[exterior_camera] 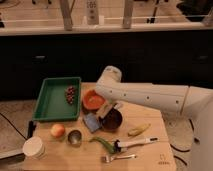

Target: Place eraser in metal cup

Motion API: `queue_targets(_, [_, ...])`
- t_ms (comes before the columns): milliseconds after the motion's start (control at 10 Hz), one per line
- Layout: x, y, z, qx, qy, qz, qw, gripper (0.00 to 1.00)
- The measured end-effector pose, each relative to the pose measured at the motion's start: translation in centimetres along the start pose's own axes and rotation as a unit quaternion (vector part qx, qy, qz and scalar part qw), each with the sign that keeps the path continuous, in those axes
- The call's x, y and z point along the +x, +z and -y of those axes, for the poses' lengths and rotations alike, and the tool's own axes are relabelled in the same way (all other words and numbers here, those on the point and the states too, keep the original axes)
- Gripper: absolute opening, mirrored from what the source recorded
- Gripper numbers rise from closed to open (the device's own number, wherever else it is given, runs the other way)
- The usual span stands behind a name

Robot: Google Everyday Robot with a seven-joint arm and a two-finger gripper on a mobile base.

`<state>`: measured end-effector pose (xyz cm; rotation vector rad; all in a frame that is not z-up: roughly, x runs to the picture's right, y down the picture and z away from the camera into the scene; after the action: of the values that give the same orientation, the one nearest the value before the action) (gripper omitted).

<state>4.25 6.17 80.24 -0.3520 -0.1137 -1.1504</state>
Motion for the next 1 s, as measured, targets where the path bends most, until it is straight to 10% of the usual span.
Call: queue_targets(1000, [-0.9,-0.1,1.6,0.015,-0.063,-0.001,0.9979,0.15])
